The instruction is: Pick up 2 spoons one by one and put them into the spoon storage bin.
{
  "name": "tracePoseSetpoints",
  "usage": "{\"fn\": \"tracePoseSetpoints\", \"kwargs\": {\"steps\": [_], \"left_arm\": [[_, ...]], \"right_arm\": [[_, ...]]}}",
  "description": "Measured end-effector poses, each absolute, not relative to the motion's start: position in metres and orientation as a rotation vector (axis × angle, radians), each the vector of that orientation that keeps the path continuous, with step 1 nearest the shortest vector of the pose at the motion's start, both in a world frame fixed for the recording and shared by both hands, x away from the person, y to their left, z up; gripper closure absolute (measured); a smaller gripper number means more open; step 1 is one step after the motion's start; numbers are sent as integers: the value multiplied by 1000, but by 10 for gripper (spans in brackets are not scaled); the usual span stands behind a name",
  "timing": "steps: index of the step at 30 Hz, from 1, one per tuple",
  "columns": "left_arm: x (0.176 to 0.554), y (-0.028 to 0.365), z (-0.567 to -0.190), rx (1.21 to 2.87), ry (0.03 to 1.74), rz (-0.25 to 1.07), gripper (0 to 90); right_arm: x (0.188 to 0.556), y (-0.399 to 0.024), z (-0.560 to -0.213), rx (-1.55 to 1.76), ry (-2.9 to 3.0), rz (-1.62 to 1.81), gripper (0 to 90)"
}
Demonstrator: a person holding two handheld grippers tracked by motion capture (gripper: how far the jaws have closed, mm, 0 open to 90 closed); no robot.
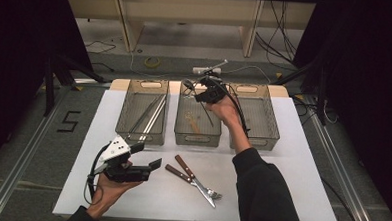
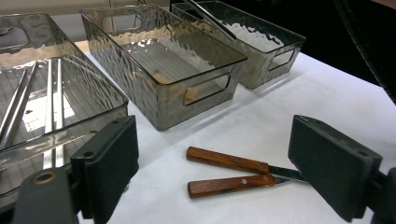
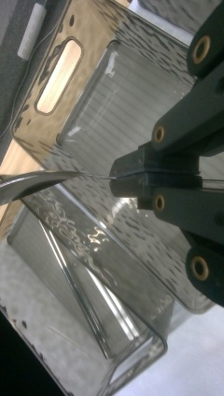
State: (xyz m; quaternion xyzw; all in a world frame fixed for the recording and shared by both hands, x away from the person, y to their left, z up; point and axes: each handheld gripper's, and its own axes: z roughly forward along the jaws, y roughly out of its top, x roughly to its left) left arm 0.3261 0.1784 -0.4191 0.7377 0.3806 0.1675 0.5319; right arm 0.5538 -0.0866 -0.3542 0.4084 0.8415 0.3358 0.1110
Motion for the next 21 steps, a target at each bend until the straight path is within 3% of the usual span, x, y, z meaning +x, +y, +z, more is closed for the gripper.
{"fn": "tracePoseSetpoints", "kwargs": {"steps": [21], "left_arm": [[326,177,-419,1766,903,398,155]], "right_arm": [[557,-80,-398,1242,2489,874,900]]}}
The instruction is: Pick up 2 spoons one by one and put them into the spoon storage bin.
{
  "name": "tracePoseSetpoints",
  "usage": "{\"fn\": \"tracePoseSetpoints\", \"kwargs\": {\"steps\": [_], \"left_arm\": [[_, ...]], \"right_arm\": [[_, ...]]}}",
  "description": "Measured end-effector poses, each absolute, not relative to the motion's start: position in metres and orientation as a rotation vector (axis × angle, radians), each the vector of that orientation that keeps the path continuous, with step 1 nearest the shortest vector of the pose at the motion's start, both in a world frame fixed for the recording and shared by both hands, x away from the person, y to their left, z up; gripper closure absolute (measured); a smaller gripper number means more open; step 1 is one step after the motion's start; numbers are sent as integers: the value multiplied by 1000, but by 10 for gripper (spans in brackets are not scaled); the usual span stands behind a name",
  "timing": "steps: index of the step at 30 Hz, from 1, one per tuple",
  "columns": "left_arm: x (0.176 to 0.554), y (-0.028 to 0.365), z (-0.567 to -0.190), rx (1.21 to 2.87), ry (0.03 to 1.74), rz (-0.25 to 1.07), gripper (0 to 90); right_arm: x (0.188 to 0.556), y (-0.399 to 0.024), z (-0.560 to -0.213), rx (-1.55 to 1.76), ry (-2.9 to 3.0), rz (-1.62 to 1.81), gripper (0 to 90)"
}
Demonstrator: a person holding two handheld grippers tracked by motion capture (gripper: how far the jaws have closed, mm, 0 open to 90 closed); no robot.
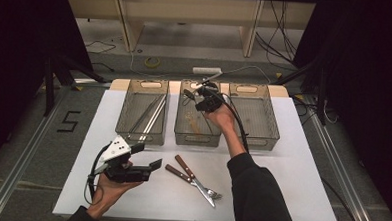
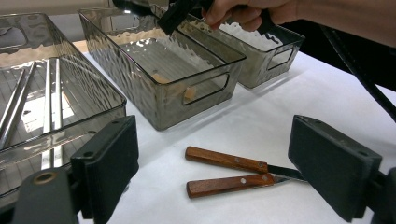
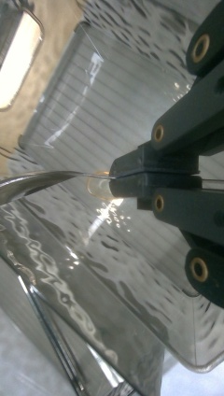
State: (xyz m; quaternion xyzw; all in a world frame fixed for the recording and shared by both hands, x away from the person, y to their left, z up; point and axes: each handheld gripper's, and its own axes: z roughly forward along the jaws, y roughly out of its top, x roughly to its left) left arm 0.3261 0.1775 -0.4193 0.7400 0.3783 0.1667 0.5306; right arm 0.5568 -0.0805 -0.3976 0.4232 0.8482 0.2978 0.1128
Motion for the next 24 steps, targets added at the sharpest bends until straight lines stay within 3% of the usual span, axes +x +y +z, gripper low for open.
{"fn": "tracePoseSetpoints", "kwargs": {"steps": [5,15,24], "left_arm": [[326,178,-419,1766,904,398,155],[326,178,-419,1768,903,395,155],[327,177,-420,1775,906,397,155]], "right_arm": [[557,-79,-406,1259,2499,856,892],[552,-85,-396,1268,2530,934,634],[517,-109,-375,1157,2530,1054,440]]}}
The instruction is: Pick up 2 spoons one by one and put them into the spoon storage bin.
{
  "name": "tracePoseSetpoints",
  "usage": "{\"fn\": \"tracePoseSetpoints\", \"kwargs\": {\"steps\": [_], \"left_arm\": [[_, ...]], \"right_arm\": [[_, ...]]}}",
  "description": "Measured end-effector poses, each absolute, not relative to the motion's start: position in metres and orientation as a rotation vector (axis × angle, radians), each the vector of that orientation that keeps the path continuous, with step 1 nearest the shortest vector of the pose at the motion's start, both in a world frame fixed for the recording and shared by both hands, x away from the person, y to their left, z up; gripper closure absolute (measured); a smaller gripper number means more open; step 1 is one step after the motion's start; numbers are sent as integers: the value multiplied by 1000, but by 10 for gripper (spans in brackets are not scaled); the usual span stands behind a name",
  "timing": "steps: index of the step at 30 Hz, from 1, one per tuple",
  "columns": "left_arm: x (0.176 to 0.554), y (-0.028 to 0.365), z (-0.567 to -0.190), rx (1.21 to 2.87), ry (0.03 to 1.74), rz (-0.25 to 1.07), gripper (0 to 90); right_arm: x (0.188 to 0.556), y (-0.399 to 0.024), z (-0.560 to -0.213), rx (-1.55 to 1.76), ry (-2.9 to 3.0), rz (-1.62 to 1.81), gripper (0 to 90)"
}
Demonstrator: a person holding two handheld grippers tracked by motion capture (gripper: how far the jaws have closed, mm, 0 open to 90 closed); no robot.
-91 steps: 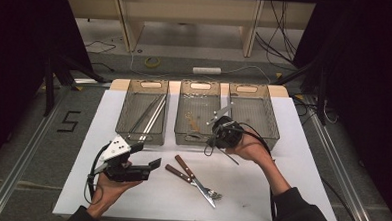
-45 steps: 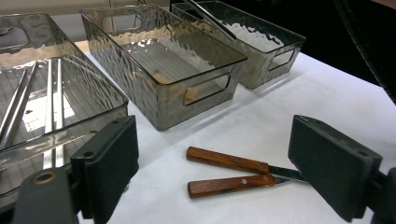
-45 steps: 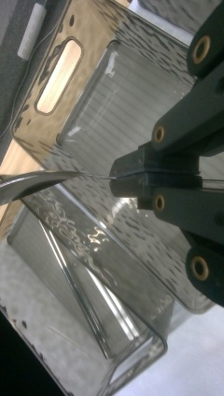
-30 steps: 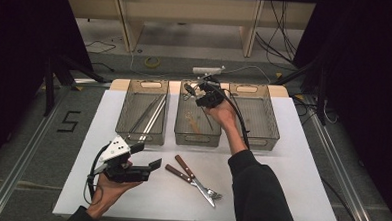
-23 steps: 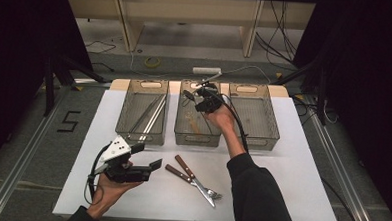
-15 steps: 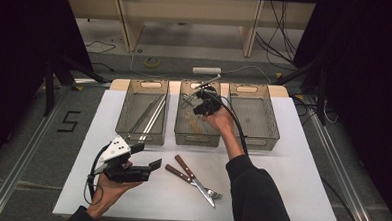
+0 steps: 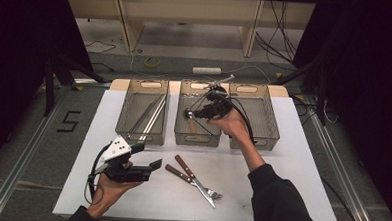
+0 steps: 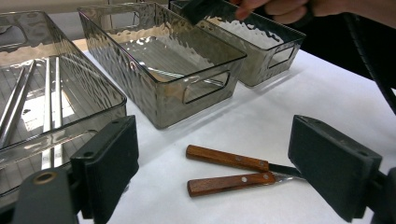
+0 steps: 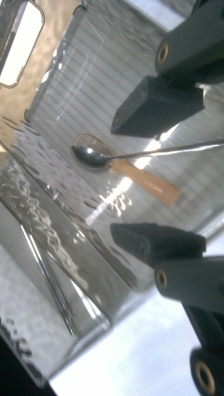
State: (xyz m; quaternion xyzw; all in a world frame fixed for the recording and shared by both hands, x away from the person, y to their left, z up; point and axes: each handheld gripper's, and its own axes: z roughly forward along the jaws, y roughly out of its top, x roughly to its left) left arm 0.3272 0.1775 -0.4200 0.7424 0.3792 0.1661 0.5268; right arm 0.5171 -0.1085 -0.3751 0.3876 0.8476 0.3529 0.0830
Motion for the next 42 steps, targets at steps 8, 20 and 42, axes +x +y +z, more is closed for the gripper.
{"fn": "tracePoseSetpoints", "kwargs": {"steps": [8,20,42], "left_arm": [[330,177,-420,1783,909,385,155],[334,173,-420,1808,901,372,155],[361,152,-420,1906,888,342,166]], "right_arm": [[465,-142,-371,1090,2492,1179,376],[404,-194,-392,1130,2391,1319,344],[351,-232,-423,1142,2292,1402,324]]}}
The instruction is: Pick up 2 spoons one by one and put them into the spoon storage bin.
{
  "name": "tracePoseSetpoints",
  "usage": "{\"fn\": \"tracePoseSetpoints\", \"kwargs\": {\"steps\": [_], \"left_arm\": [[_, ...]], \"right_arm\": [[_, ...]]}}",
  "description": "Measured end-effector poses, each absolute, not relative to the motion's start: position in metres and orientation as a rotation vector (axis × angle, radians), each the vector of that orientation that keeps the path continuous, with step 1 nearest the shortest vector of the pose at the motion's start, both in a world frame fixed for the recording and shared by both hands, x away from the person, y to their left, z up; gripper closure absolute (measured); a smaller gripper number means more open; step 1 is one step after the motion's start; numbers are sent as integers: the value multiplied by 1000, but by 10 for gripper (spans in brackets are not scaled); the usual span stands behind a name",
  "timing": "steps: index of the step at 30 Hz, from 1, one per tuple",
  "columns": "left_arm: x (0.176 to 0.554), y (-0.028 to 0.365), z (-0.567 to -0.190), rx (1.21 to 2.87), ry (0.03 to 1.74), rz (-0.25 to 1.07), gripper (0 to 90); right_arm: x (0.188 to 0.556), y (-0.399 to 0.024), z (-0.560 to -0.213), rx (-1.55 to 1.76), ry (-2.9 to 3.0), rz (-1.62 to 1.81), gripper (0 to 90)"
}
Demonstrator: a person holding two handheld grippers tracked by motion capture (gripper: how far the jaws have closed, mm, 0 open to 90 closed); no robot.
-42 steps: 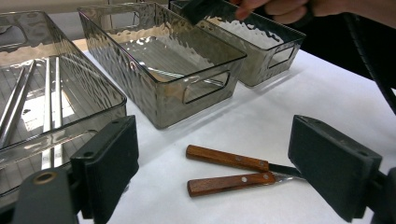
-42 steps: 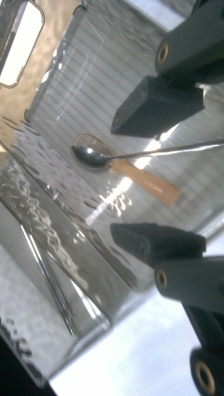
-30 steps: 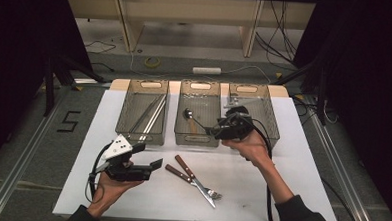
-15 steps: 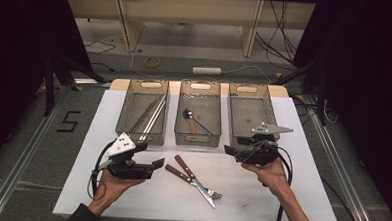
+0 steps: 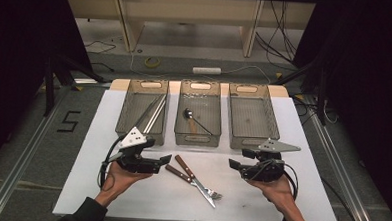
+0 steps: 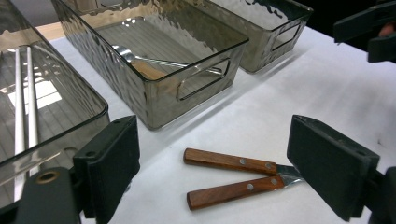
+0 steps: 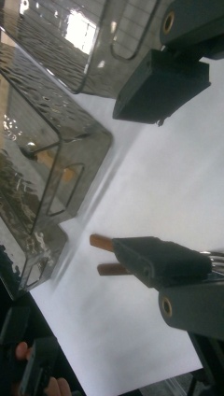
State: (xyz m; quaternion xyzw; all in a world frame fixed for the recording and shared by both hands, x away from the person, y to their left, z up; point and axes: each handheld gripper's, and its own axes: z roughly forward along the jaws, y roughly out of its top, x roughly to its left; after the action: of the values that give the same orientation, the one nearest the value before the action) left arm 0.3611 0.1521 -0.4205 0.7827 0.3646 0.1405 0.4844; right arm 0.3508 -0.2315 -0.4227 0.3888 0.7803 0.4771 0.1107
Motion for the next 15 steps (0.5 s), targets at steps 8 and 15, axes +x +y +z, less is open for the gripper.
{"fn": "tracePoseSetpoints", "kwargs": {"steps": [8,15], "left_arm": [[371,143,-422,1942,874,337,187],[378,139,-422,1960,868,341,223]], "right_arm": [[339,-237,-425,1140,2245,1436,308],[333,-240,-429,1153,2243,1440,294]]}}
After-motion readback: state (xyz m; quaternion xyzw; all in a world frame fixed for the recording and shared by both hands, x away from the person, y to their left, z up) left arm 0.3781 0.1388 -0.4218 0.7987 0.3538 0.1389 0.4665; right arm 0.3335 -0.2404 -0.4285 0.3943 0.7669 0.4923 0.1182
